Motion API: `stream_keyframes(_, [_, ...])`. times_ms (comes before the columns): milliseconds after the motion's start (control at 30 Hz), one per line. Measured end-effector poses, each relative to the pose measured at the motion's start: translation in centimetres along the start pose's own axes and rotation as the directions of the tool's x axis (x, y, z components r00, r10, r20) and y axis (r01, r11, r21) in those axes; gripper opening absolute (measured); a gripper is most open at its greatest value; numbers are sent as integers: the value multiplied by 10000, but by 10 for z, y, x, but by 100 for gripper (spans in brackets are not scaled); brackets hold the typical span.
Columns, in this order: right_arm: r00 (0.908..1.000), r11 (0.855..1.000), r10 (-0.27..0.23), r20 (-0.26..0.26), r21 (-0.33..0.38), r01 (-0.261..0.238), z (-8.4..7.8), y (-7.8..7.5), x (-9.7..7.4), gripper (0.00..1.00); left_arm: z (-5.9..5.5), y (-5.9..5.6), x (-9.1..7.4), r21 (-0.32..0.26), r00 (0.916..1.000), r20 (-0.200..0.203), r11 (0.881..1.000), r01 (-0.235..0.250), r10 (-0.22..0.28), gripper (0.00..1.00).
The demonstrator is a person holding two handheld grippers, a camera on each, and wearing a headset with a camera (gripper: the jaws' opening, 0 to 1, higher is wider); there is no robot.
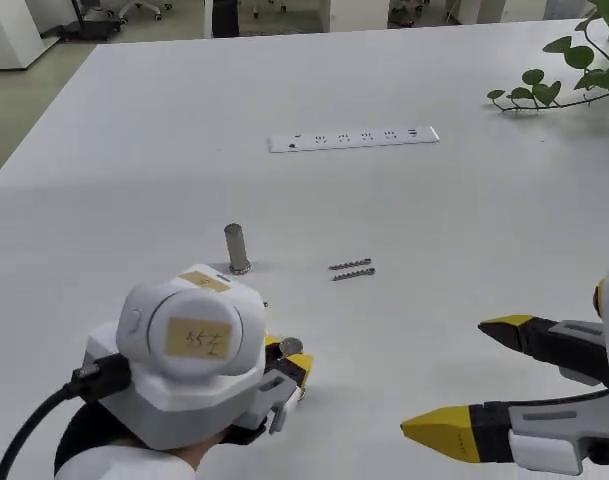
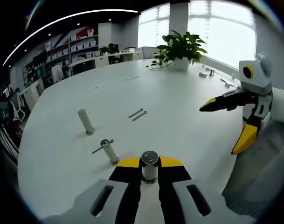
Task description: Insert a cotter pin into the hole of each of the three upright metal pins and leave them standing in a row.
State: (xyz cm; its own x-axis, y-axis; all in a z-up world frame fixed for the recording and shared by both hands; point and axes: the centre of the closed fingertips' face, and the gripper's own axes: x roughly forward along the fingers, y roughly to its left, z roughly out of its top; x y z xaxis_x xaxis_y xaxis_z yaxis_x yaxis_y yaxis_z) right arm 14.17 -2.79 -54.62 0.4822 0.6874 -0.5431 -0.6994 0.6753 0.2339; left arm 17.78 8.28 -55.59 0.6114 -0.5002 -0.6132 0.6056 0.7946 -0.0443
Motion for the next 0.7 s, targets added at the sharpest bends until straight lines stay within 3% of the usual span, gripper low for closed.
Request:
stream_keyframes(467, [9996, 9995, -251, 94, 210, 249, 0, -1, -3, 91, -2, 1, 1, -238, 9999, -30, 9996, -115, 114, 9])
stream_keyframes(567, [9997, 9995, -198, 148, 230, 195, 2, 1, -3, 92, -4, -1, 1, -618, 10000, -36, 9981, -33, 30, 9])
stream_keyframes(700, [9998, 9996, -171, 107, 211, 169, 0, 2, -2, 92, -4, -2, 2, -465, 10000, -13, 9989, -88, 87, 10])
